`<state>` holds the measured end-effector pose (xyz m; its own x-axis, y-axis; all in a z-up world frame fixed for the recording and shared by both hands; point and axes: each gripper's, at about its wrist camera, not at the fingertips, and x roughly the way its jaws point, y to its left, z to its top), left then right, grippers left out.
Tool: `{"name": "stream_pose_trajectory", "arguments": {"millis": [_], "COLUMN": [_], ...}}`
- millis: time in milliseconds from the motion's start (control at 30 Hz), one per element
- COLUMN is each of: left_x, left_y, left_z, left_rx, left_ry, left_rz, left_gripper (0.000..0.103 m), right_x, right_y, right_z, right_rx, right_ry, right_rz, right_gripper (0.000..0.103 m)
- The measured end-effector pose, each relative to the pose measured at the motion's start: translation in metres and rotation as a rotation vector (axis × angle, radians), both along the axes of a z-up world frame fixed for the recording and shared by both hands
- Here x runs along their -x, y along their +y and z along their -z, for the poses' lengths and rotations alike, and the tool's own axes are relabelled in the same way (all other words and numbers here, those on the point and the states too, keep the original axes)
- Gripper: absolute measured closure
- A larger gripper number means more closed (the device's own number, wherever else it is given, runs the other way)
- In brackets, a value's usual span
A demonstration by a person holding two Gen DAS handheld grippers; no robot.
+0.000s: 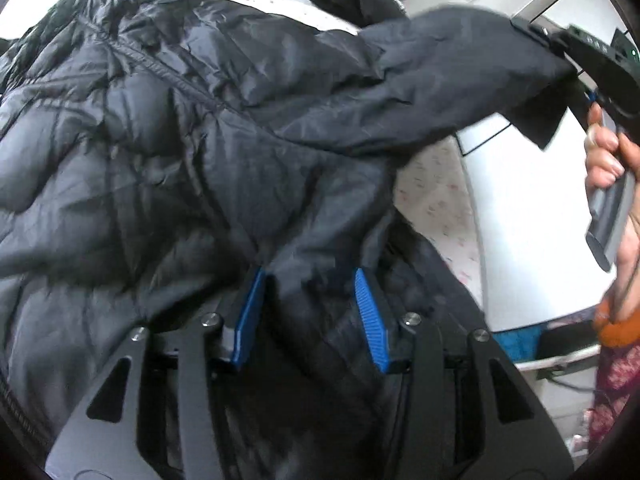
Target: Fold large clothes
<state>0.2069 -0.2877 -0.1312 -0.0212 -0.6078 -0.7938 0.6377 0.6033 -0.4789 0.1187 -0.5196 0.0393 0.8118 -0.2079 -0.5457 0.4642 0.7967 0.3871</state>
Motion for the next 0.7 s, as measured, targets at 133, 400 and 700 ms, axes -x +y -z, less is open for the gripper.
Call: {"name": "stream_pose_trajectory", "arguments": {"millis": [133, 400, 700], "left_x": [0.005, -0.020, -0.044], "left_y": [0.051, 0.187, 0.282], "left_z": [-0.031, -0.083, -0.087], "left_rx": [0.008, 0.057, 0.020], "left_ry": [-0.085, -0.164, -0.183], "left_rz": [-0.040, -0.272, -0.444], "left_gripper": [0.037, 0.029, 0.025], "right_x": [-0.027, -0.094, -0.146], "right_y": [0.059, 0.218, 0.358], "right_z": [-0.038, -0.054, 0.054], "right_rx": [0.170, 0.453, 0.471], "right_ry": [0.010, 0.121, 0.419], "right_rz": [-0.135, -0.448, -0.812], "right_gripper": [0.094, 0.093, 0.060]}}
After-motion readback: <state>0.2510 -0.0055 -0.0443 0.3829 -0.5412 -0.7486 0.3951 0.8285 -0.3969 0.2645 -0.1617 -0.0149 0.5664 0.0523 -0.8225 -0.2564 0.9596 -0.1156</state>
